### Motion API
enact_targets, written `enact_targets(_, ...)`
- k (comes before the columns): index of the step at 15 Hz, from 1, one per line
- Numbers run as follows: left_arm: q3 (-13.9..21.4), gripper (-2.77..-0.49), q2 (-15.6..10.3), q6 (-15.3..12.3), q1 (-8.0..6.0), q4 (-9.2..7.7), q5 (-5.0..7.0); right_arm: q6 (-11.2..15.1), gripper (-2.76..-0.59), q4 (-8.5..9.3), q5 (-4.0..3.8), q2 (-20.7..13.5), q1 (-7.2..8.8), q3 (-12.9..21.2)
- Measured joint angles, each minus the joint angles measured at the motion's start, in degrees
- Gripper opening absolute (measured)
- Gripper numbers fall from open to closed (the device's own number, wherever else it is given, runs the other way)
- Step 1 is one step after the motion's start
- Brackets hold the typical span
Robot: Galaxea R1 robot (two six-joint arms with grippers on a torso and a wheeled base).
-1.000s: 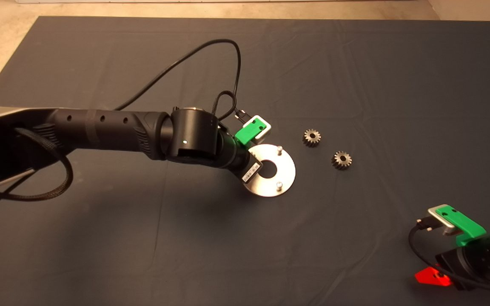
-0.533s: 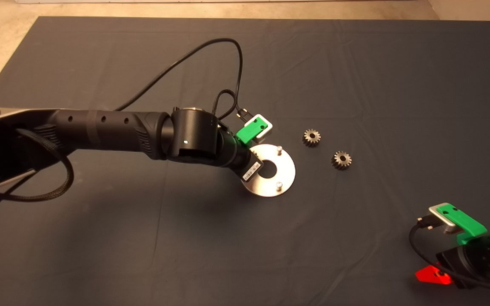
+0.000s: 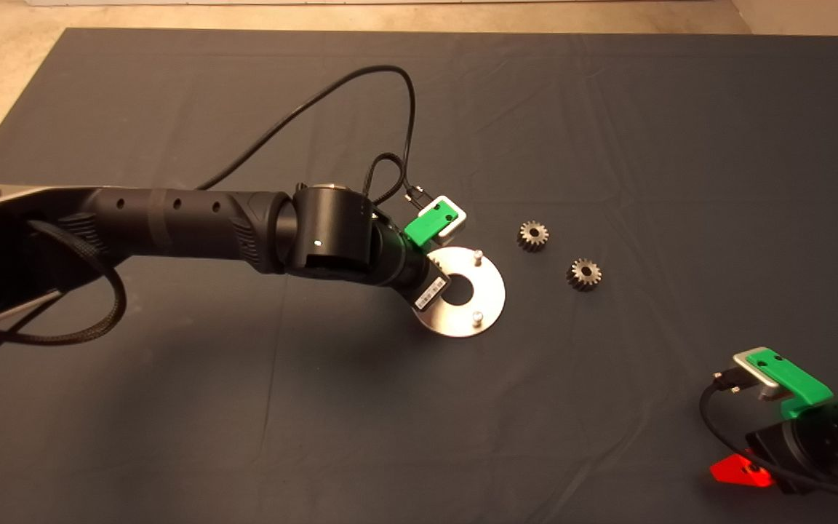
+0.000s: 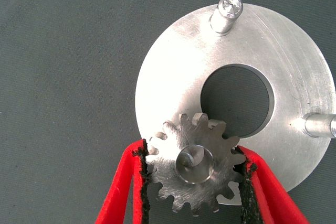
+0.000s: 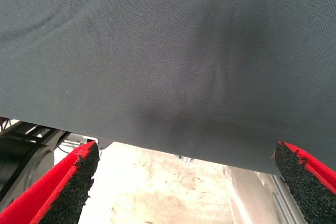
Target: Install three planetary gears onto the carrier pins
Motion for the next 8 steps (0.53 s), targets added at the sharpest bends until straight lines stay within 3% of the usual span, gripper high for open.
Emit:
enact_targets(5,0.2,-2.45,-0.6,0.0,0.11,0.12,-0.56,0.0,-0.86,0.00,0.00,0.0,0.01,0.0)
enact_targets(8,1.2,-2.45,-1.8,0.0,0.49,0.28,-0.08,0.0,-0.86,0.00,0.00,0.0,0.01,0.0)
